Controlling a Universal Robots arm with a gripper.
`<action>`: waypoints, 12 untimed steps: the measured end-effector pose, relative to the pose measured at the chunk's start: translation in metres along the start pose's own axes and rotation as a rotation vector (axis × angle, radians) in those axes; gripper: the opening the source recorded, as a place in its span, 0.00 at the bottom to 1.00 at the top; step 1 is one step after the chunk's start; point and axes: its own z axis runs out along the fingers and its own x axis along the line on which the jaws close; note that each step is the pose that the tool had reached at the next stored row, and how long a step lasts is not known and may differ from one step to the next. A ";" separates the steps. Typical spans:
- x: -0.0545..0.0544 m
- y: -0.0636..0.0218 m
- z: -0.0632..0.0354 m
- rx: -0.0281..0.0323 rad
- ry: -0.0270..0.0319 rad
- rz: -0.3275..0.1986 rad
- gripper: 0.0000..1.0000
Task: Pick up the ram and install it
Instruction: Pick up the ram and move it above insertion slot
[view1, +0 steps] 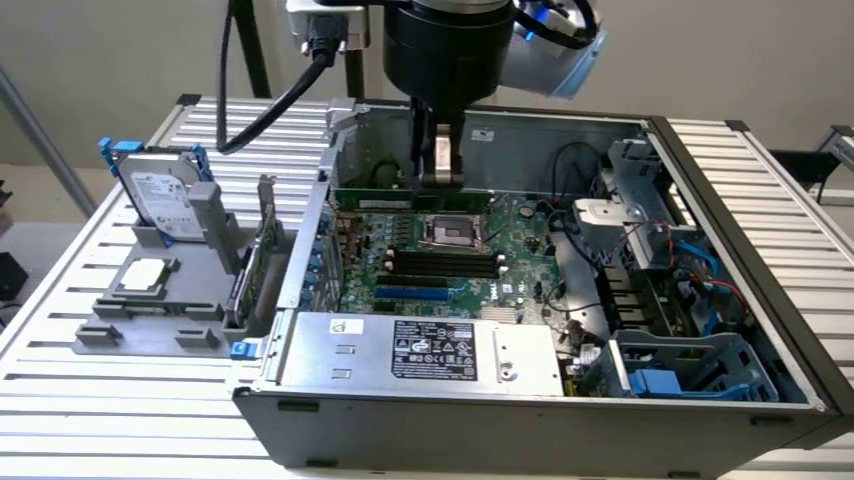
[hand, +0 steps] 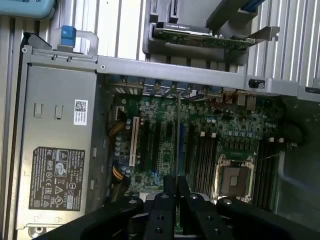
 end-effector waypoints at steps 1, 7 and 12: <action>-0.003 -0.0029 0.0007 -0.0001 0.0010 0.000 0.14; -0.022 -0.0124 0.0053 -0.0002 0.0046 0.000 0.14; -0.034 -0.0172 0.0086 -0.0001 0.0048 0.002 0.14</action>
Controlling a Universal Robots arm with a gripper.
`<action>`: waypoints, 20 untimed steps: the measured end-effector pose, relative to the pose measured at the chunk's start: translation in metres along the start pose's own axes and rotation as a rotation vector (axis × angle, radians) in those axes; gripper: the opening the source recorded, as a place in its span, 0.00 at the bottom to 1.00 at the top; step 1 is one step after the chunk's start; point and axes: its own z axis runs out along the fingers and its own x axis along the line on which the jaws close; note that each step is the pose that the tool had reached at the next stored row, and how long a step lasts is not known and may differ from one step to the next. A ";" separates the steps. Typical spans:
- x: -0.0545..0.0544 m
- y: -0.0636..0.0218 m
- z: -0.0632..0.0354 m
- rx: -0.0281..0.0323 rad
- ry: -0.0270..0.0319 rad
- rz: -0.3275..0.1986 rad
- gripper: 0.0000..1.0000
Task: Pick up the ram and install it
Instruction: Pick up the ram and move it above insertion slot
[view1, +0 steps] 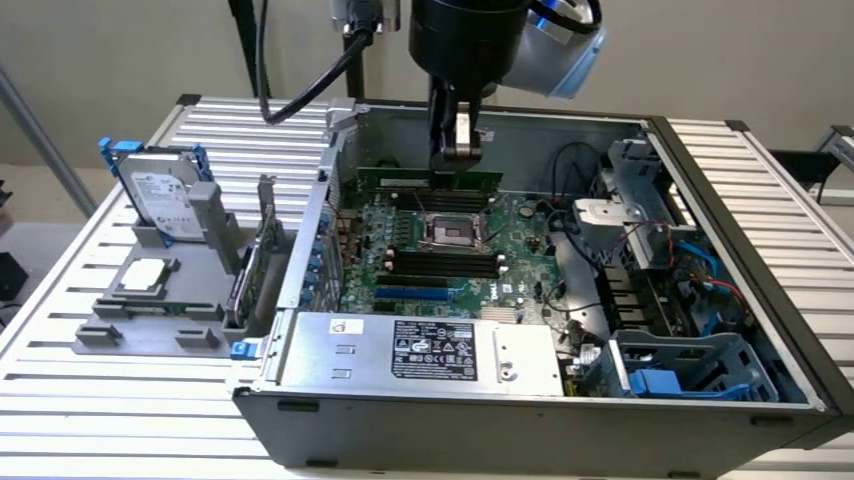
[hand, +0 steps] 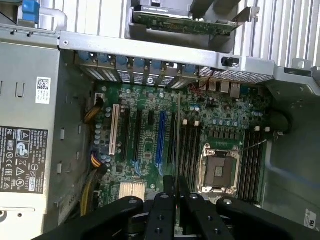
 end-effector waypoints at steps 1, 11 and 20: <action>-0.002 -0.0010 0.0007 0.0000 -0.0001 0.000 0.14; -0.009 -0.0080 0.0035 0.0059 -0.0011 0.039 0.14; -0.013 -0.0099 0.0043 0.0168 0.0039 0.046 0.14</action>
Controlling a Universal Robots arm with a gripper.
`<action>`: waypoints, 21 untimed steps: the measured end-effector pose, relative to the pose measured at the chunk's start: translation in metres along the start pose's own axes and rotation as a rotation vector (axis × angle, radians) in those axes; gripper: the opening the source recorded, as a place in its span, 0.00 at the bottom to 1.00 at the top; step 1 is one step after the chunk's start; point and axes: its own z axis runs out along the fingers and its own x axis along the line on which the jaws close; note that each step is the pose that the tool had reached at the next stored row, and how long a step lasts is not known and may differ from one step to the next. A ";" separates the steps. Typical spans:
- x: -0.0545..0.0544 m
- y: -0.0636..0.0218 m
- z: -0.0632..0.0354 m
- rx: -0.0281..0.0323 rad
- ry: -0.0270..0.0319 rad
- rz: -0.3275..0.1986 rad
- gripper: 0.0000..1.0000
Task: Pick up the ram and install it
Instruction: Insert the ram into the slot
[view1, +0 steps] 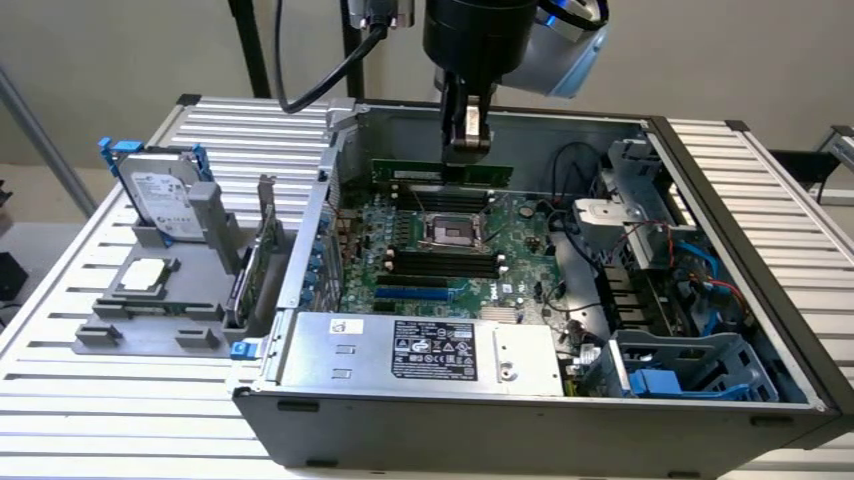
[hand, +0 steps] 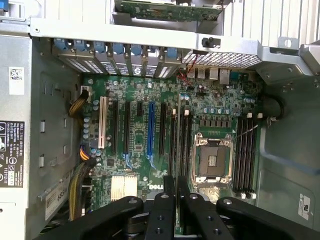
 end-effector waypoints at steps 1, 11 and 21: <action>0.000 0.0000 0.0000 0.0000 -0.0001 0.000 0.14; 0.000 0.0000 0.0000 0.0000 0.0000 0.000 0.14; -0.017 -0.0027 0.0142 0.0056 0.0223 0.000 0.14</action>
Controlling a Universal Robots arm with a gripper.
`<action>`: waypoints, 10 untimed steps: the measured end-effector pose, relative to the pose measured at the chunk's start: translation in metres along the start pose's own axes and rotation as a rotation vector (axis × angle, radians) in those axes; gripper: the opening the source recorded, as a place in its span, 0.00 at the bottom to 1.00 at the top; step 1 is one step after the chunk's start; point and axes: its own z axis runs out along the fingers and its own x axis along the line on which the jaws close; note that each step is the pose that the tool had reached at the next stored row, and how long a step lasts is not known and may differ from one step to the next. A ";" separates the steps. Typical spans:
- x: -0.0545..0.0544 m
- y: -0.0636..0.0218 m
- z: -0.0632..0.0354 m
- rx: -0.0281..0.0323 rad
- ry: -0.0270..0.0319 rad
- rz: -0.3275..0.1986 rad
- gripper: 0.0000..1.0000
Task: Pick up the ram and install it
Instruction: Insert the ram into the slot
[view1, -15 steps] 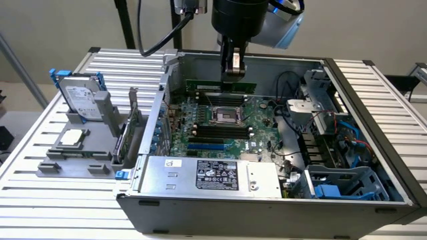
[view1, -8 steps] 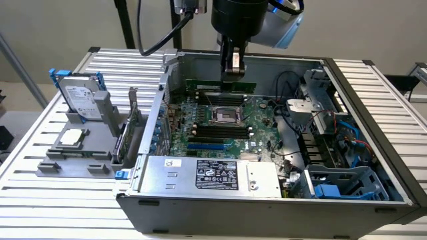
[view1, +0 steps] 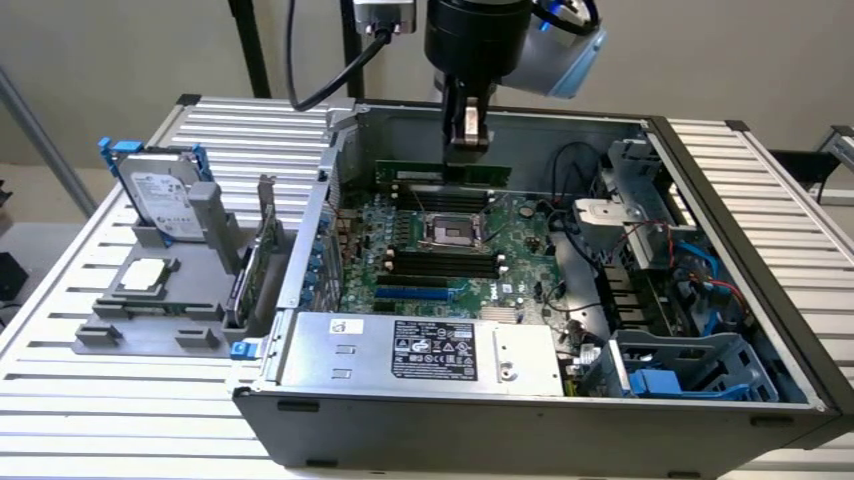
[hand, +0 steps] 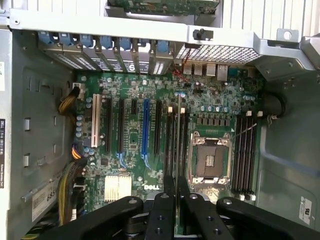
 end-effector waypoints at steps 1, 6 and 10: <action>-0.001 -0.0008 0.0019 0.0000 0.0001 0.000 0.14; -0.007 -0.0051 0.0115 0.0000 0.0002 0.000 0.14; -0.007 -0.0062 0.0188 0.0001 0.0001 0.000 0.14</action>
